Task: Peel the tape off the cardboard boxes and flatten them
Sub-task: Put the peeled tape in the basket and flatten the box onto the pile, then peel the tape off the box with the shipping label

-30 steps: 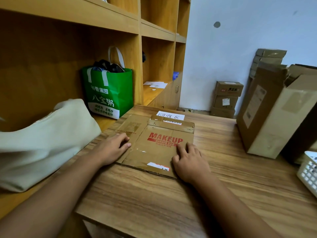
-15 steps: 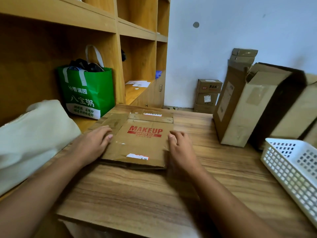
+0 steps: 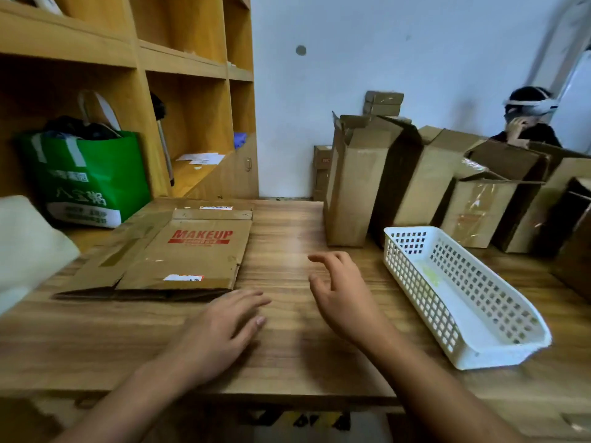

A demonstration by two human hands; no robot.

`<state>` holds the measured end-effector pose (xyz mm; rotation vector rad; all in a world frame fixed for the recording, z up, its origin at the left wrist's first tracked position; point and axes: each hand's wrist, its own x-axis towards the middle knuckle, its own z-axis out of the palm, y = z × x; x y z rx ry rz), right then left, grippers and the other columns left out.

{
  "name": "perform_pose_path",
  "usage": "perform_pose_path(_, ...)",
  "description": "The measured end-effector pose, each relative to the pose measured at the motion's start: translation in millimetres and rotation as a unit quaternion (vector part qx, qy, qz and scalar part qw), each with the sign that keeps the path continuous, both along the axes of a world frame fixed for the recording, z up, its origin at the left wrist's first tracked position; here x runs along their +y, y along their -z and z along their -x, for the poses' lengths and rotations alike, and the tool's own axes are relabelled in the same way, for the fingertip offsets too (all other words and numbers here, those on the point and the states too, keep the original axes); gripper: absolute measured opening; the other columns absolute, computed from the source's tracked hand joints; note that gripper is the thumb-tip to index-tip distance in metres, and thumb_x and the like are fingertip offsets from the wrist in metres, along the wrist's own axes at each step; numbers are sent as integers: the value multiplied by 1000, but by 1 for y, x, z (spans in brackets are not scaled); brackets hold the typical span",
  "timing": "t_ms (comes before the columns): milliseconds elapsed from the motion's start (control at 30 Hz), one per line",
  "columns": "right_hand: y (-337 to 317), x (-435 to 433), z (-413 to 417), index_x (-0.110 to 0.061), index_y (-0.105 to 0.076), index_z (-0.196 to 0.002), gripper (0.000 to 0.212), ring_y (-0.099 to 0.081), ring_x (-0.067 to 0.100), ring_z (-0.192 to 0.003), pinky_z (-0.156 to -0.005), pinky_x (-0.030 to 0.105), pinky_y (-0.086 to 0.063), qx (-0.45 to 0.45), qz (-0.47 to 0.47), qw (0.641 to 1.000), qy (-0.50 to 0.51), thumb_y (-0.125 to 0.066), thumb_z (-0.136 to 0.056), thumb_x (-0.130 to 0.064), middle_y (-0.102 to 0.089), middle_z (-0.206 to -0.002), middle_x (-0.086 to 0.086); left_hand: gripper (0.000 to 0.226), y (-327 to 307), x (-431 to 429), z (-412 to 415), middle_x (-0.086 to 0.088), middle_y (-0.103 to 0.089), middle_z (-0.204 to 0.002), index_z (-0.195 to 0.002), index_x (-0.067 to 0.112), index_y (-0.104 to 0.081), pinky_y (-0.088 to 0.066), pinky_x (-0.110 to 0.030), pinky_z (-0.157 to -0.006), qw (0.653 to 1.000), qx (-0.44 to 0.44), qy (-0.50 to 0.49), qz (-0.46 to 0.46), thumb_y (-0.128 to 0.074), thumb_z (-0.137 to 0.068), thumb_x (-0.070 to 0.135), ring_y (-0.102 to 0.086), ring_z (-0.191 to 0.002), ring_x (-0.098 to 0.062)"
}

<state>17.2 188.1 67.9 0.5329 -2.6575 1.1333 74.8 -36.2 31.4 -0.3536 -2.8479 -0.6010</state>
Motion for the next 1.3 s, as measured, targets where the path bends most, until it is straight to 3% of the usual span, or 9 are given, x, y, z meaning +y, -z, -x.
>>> perform_pose_path(133,-6,40,-21,-25,-54,-139,39,-49,9,-123,-109,24,-37,7,-23,1000,7,-55,-100,-25,-46,-136,-7,46,14,50,-12,36,-26,-149,-145,51,-39,-4,-1,-106,999,-38,39,2,-38,-99,59,-14,-138,17)
perform_pose_path(267,-18,74,-35,-31,-52,-141,40,-53,7,-105,-94,21,-40,-1,-39,999,14,-54,-101,-32,-44,-137,-13,73,23,74,-18,36,-26,-151,-145,54,-35,-12,-15,-114,997,-16,41,63,-9,-82,79,-19,-142,11)
perform_pose_path(367,-35,90,-30,-30,-52,-141,41,-50,5,-110,-94,21,-39,0,-44,999,12,-55,-100,-29,-44,-136,-12,79,23,74,-21,40,-25,-149,-142,60,-33,-16,-22,-119,998,-9,28,60,1,-76,86,-17,-141,13)
perform_pose_path(600,-99,85,36,-22,-46,-146,49,-60,20,-109,-101,41,-50,68,-78,994,38,-55,-98,-23,-39,-147,3,47,24,75,-22,36,-48,-137,-133,54,-53,-21,-2,-101,999,21,14,47,-34,-92,64,-42,-131,11)
perform_pose_path(700,-125,78,74,-19,-39,-151,57,-63,24,-106,-96,46,-53,103,-93,988,71,-54,-96,-21,-33,-154,5,54,24,74,-20,44,-37,-138,-135,58,-48,-11,-1,-103,999,27,32,31,-27,-87,70,-27,-133,18)
perform_pose_path(800,-144,72,108,-18,-33,-154,64,-58,29,-118,-94,45,-53,133,-110,980,100,-54,-93,-18,-29,-158,6,42,23,76,-21,36,-54,-131,-126,52,-60,-13,-2,-108,998,6,39,43,-46,-87,61,-48,-123,13)
perform_pose_path(933,-156,70,139,-23,-26,-157,72,-53,32,-128,-96,51,-52,143,-139,973,118,-58,-93,-19,-27,-160,6,40,31,71,-18,31,-57,-131,-125,49,-59,-46,-17,-98,998,24,55,38,-54,-86,59,-52,-122,10)
perform_pose_path(1067,-159,65,155,-23,-20,-160,76,-49,30,-134,-99,48,-51,120,-176,970,118,-58,-95,-18,-26,-161,3,41,34,69,-14,31,-56,-133,-125,48,-57,-49,-20,-95,996,45,64,36,-57,-86,58,-51,-122,9)
perform_pose_path(1300,-159,64,169,-16,-61,-131,35,-59,33,-108,-89,42,-52,130,-195,963,135,-58,-96,-19,-46,-134,11,39,37,70,-12,31,-57,-131,-121,47,-61,-36,-17,-102,995,68,66,25,-60,-84,57,-50,-122,10)
